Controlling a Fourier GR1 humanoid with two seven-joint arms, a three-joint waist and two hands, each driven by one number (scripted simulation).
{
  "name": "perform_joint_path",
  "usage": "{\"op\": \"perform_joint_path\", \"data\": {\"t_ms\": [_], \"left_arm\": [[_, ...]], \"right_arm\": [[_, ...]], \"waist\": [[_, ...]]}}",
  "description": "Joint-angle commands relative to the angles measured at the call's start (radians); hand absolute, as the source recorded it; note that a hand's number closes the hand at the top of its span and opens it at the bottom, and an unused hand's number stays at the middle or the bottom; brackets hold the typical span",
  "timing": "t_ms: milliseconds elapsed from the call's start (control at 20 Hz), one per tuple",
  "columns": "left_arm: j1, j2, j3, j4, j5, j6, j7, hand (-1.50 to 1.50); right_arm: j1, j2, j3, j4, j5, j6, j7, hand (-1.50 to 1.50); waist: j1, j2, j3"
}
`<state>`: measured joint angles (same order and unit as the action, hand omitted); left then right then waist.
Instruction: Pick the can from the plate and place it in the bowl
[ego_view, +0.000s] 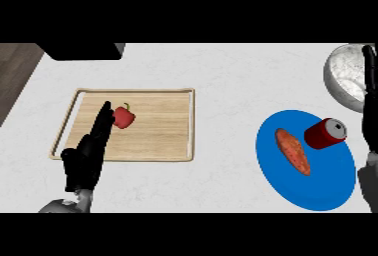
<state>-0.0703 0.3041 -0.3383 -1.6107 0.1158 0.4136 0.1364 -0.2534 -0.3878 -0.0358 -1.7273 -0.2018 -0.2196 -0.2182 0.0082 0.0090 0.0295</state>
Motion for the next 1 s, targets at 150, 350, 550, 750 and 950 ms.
{"op": "perform_joint_path", "data": {"t_ms": [150, 350, 550, 750, 950], "left_arm": [[-0.064, 0.044, -0.028, -0.033, 0.028, -0.17, -0.056, 0.0], [-0.086, 0.033, -0.056, -0.047, 0.074, -0.241, -0.064, 0.0], [-0.075, 0.038, -0.03, -0.01, 0.112, -0.346, -0.121, 0.0], [-0.1, 0.028, -0.015, 0.022, 0.116, -0.358, -0.102, 0.0], [-0.063, 0.011, -0.044, -0.01, 0.091, -0.335, -0.103, 0.0]], "right_arm": [[0.085, -0.075, -0.098, 0.155, -0.108, 0.141, 0.032, 1.5], [0.187, -0.259, -0.062, 0.302, 0.175, 0.077, 0.09, 1.5], [0.078, -0.135, -0.099, 0.535, 0.002, 0.244, -0.08, -1.5], [-0.015, -0.22, -0.003, 0.594, 0.217, 0.194, -0.069, -1.5], [-0.013, -0.371, 0.068, 0.518, 0.316, 0.276, 0.085, -1.5]], "waist": [[-0.021, -0.006, -0.029], [-0.03, 0.011, -0.032], [0.001, -0.004, -0.029], [0.009, -0.003, -0.029], [0.0, -0.01, -0.032]]}}
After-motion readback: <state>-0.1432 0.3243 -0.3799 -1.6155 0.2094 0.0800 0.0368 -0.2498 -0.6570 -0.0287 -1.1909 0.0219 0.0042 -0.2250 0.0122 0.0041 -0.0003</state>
